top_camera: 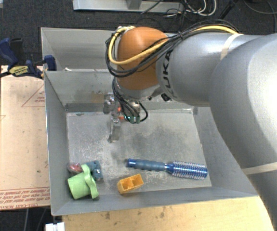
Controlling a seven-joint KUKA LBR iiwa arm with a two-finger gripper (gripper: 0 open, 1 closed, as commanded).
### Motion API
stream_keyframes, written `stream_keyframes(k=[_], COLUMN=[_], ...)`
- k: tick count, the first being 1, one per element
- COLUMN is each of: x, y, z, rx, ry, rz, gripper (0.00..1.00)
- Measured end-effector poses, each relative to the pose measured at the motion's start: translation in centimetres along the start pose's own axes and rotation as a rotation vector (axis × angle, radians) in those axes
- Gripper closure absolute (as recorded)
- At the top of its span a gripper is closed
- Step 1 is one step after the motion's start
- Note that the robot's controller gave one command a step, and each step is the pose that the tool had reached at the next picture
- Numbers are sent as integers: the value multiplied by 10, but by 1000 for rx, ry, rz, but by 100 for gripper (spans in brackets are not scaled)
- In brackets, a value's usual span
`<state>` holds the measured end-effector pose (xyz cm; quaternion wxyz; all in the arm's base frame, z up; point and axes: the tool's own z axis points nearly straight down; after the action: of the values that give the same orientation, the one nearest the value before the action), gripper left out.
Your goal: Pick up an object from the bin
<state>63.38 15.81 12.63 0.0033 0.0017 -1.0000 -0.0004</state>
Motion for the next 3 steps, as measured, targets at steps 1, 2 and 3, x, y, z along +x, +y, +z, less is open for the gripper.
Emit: stream_keyframes(k=[1,2,3], x=[58,141,149], y=[70,92,83], z=[6,22,27], rx=[-1,2,4], ry=[-5,-6,-8], rz=[-432,-795,-1187], gripper=[0,0,0])
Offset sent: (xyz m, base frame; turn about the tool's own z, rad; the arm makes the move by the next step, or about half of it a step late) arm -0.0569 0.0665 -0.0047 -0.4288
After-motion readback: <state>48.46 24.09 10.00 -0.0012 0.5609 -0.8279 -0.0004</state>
